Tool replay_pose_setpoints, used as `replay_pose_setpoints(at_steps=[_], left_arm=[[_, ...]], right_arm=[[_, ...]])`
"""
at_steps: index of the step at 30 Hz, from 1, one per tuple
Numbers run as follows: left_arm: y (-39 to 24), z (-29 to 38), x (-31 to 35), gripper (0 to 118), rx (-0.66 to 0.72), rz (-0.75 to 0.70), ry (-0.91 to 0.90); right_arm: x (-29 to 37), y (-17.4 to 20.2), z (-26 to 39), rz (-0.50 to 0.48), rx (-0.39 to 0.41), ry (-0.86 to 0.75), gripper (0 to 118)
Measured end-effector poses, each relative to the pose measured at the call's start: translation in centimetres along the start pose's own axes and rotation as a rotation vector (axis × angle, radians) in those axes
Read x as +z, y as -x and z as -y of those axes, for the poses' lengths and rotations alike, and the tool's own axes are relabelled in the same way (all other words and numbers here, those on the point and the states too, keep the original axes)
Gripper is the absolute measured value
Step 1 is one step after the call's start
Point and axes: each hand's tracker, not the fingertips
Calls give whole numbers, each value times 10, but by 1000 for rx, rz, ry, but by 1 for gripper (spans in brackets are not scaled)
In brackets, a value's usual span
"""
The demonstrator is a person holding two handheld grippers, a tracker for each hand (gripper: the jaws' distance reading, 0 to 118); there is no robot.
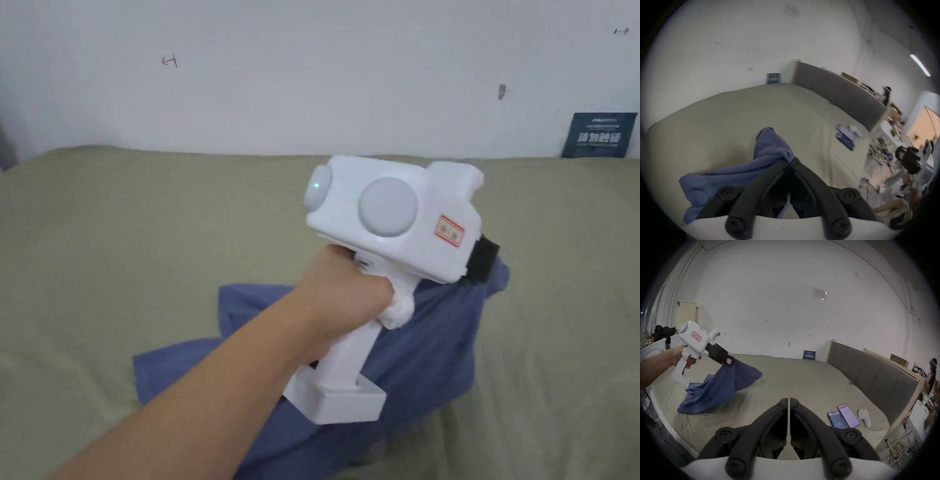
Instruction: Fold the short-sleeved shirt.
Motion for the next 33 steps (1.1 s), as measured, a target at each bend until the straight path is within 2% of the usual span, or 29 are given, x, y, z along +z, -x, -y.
replay_pose_setpoints(at_steps=[4, 8, 11, 12, 13, 14, 15, 19, 22, 25, 29, 33], left_arm=[[-67, 18, -61, 1, -54, 149, 103], [-106, 53, -107, 1, -59, 180, 176], [-110, 74, -122, 3, -28, 181, 214], [-108, 79, -123, 15, -18, 170, 210], [-104, 85, -120, 59, 21, 155, 182], [-98, 89, -115, 94, 66, 149, 162], [-93, 91, -109, 110, 91, 135, 165], [-52, 92, -48, 110, 144, 44, 34], [-15, 99, 22, 110, 169, -114, -83], [13, 120, 95, 109, 239, -333, -211], [18, 171, 171, 109, 329, -525, -386], [-1, 215, 204, 109, 312, -665, -415]], right_arm=[[14, -14, 11, 56, -15, 21, 3], [23, -28, 25, 86, -52, 47, 2], [26, -36, 32, 99, -75, 62, 1], [27, -38, 33, 96, -88, 64, 1], [27, -39, 34, 93, -96, 62, 1], [27, -38, 35, 93, -99, 62, 1], [26, -38, 35, 92, -98, 62, 1], [17, -29, 31, 49, -86, 49, 1], [8, -20, 25, 6, -88, 31, 1], [-3, -6, 18, -39, -81, 14, 1], [-19, 18, 11, -123, -80, 6, 1], [-31, 41, 7, -182, -65, 13, 1]])
